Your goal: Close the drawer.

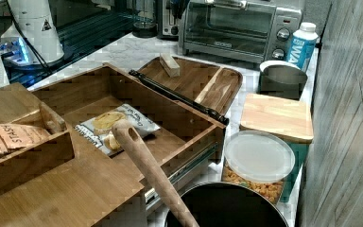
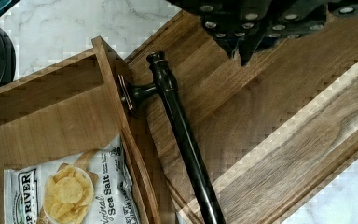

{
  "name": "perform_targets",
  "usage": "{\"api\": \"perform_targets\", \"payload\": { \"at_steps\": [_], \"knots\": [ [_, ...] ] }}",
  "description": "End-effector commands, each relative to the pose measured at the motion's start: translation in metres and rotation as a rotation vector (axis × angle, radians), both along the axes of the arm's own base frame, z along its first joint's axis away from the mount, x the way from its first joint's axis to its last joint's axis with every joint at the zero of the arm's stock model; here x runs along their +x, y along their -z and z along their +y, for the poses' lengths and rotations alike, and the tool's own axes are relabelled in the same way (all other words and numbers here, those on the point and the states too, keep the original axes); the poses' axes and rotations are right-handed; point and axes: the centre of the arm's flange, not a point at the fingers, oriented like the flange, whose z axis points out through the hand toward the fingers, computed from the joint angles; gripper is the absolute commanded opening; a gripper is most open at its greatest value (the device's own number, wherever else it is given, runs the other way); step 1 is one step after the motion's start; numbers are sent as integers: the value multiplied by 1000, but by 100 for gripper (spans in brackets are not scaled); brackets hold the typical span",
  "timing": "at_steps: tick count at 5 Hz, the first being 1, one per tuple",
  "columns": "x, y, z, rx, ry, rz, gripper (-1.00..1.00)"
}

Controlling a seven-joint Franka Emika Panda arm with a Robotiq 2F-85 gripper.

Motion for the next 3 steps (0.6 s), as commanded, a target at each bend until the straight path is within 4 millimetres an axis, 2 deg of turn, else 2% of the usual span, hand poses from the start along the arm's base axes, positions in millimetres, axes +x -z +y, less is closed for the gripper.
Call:
{"api": "perform_targets", "payload": {
  "at_steps": [1,2,3],
  "knots": [
    [0,-1,0,0,0,-1,-100],
    [0,-1,0,0,0,-1,-100],
    [17,14,-2,-4,-37,-44,-100]
  ]
}}
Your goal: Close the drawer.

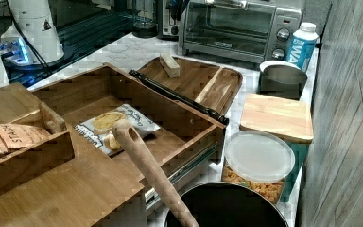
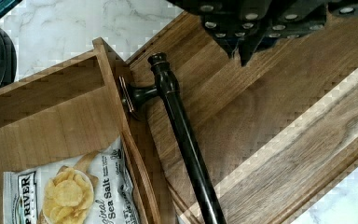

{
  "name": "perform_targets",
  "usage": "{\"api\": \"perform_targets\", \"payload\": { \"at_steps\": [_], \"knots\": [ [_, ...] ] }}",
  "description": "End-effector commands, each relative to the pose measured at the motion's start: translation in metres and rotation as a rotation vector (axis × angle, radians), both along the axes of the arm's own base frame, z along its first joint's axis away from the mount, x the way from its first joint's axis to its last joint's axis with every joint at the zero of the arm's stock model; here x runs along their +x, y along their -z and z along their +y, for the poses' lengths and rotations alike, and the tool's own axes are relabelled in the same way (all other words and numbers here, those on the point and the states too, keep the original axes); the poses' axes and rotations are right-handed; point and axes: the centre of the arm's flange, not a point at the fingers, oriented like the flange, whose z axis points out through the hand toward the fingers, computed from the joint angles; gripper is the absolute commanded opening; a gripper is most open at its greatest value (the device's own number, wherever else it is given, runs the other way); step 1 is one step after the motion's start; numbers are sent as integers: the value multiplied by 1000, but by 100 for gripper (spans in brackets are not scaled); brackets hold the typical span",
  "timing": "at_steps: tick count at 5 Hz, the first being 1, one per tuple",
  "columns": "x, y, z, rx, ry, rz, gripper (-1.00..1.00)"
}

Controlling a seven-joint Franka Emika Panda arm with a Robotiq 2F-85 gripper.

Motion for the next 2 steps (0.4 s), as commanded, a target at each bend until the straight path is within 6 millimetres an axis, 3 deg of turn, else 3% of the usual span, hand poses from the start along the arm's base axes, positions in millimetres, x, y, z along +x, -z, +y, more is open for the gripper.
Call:
{"api": "perform_targets", "payload": {
  "at_steps": [1,2],
  "knots": [
    [33,15,-4,-11,-41,-79,-100],
    [53,26,-10,-15,-54,-63,-100]
  ]
}}
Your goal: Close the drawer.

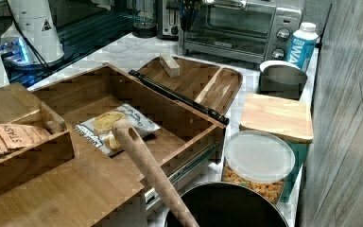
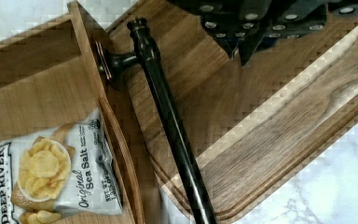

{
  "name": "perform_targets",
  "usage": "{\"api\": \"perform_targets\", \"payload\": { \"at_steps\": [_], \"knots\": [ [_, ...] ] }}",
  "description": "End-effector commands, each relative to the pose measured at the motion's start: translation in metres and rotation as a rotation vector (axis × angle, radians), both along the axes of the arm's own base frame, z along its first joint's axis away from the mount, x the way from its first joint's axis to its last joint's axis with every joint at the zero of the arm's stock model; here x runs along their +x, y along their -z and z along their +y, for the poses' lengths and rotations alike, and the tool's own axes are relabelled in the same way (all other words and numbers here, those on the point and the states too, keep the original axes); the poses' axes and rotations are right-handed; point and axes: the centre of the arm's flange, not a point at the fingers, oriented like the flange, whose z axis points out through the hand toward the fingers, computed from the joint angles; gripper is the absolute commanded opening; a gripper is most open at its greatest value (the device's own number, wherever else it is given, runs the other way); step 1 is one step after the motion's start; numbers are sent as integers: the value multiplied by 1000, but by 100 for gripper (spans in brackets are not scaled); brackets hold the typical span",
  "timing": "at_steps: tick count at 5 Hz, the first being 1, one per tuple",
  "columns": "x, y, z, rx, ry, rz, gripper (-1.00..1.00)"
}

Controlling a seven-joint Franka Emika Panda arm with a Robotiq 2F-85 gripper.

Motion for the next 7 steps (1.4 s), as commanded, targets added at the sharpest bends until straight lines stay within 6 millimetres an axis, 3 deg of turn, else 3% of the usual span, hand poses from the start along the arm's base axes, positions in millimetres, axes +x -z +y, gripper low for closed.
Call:
{"api": "perform_targets", "payload": {
  "at_steps": [1,3,5,7],
  "knots": [
    [52,19,-11,-20,-105,-50,-100],
    [64,38,-16,-63,-139,-133,-100],
    [75,45,-58,-49,-293,-145,-100],
    [67,60,-101,58,-257,-85,-100]
  ]
}}
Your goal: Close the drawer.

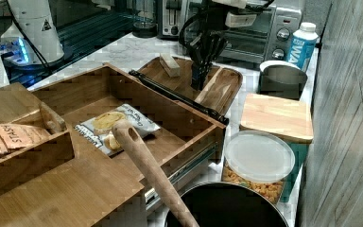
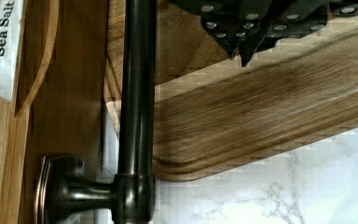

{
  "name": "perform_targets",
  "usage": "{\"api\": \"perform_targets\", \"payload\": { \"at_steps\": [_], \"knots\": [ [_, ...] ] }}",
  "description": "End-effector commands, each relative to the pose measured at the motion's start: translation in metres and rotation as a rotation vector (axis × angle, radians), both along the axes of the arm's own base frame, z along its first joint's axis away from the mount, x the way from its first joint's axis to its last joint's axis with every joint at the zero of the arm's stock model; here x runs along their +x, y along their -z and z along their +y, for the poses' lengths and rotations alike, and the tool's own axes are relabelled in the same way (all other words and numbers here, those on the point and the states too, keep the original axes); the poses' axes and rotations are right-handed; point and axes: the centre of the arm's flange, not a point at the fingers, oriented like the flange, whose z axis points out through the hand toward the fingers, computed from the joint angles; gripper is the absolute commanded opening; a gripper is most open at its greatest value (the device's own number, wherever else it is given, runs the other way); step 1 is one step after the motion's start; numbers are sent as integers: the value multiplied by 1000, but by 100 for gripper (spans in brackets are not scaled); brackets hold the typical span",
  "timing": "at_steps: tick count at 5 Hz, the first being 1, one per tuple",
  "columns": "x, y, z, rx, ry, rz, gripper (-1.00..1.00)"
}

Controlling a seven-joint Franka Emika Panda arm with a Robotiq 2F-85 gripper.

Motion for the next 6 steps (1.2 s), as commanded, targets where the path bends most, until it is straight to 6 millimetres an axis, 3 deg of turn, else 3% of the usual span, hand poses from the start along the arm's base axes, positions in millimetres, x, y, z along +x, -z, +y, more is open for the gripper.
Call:
{"api": "perform_targets", "payload": {
  "at_steps": [1,3,4,5,6],
  "knots": [
    [1,-41,-96,91,159,-158,-100],
    [-53,8,-130,151,240,-161,-100],
    [-80,21,-158,150,239,-125,-100],
    [-97,14,-200,120,196,-86,-100],
    [-108,3,-260,64,181,-42,-100]
  ]
}}
